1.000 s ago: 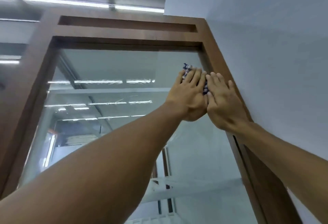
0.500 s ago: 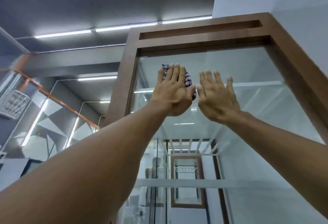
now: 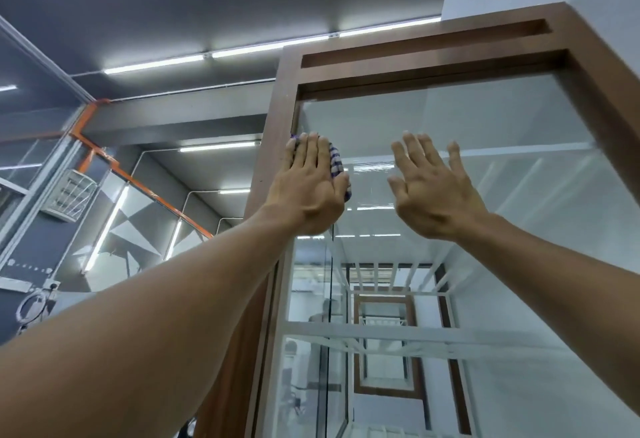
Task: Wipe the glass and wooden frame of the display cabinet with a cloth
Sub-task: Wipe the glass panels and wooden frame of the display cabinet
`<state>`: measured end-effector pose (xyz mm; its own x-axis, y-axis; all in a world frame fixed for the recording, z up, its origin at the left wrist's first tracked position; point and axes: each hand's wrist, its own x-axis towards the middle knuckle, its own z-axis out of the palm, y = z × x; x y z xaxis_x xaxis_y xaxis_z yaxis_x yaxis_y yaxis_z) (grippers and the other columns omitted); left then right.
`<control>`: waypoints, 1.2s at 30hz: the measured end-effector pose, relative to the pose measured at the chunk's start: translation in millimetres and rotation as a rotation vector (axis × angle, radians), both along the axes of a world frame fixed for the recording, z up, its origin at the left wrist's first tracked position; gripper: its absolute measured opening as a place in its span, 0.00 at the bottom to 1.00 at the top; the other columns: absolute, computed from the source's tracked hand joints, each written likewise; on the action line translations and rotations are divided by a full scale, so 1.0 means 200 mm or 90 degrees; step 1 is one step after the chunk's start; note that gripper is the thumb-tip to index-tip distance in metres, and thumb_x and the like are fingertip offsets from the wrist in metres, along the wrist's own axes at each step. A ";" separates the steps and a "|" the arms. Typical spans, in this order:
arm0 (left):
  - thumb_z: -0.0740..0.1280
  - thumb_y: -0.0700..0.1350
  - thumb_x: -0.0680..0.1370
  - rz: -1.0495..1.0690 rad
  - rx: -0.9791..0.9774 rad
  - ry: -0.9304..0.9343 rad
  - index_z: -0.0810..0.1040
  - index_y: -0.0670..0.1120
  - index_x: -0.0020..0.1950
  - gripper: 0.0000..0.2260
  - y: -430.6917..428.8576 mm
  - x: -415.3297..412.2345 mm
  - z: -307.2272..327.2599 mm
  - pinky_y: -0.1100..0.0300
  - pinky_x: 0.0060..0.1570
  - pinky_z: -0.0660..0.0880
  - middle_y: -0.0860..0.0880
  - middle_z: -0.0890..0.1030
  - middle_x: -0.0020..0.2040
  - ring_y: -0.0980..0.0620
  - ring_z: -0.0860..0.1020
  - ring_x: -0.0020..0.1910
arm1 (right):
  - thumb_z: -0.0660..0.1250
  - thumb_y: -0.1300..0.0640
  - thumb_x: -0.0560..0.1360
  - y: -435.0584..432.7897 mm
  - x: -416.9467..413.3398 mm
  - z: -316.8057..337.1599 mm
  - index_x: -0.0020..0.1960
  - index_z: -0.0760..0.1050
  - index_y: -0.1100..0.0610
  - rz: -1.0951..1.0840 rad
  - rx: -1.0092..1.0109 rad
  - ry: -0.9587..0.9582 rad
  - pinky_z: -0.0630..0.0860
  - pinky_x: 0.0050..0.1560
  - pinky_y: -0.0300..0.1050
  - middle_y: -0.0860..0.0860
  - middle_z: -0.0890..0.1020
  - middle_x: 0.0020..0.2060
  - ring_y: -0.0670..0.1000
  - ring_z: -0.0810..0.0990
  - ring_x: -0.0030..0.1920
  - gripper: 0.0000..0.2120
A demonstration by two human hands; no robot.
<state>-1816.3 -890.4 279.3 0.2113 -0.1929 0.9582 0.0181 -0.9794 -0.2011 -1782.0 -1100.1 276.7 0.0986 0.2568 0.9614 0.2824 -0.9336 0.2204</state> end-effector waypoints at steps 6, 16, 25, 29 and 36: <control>0.40 0.60 0.83 -0.064 -0.047 0.007 0.36 0.42 0.83 0.35 -0.12 0.05 -0.07 0.50 0.79 0.31 0.43 0.35 0.84 0.47 0.34 0.82 | 0.42 0.44 0.85 -0.03 -0.02 -0.02 0.83 0.40 0.53 0.009 -0.015 0.009 0.36 0.80 0.59 0.51 0.40 0.82 0.51 0.37 0.82 0.30; 0.46 0.58 0.86 -0.140 0.062 0.004 0.39 0.43 0.84 0.32 -0.80 0.11 0.10 0.47 0.81 0.34 0.44 0.39 0.85 0.46 0.37 0.83 | 0.43 0.45 0.85 -0.69 -0.06 -0.07 0.83 0.43 0.54 -0.090 0.072 0.020 0.41 0.81 0.58 0.55 0.44 0.83 0.53 0.42 0.82 0.29; 0.46 0.56 0.86 -0.143 0.101 0.003 0.40 0.42 0.84 0.31 -1.20 0.13 0.11 0.45 0.81 0.38 0.44 0.41 0.85 0.46 0.39 0.84 | 0.36 0.40 0.80 -0.98 -0.06 -0.20 0.82 0.42 0.60 -0.139 0.140 -0.018 0.34 0.80 0.54 0.57 0.41 0.82 0.54 0.37 0.82 0.37; 0.46 0.56 0.86 -0.151 0.153 0.000 0.43 0.42 0.84 0.31 -1.45 0.15 0.11 0.44 0.81 0.38 0.44 0.43 0.85 0.45 0.40 0.84 | 0.45 0.49 0.86 -1.04 -0.06 -0.29 0.82 0.39 0.61 -0.092 0.164 -0.003 0.36 0.81 0.51 0.57 0.39 0.82 0.54 0.37 0.82 0.30; 0.43 0.57 0.86 -0.157 0.245 0.029 0.41 0.42 0.84 0.31 -1.60 0.14 0.03 0.46 0.81 0.36 0.44 0.41 0.85 0.47 0.38 0.83 | 0.53 0.63 0.80 -1.12 -0.08 -0.39 0.82 0.38 0.59 -0.012 0.209 -0.006 0.33 0.80 0.45 0.55 0.40 0.82 0.50 0.37 0.82 0.36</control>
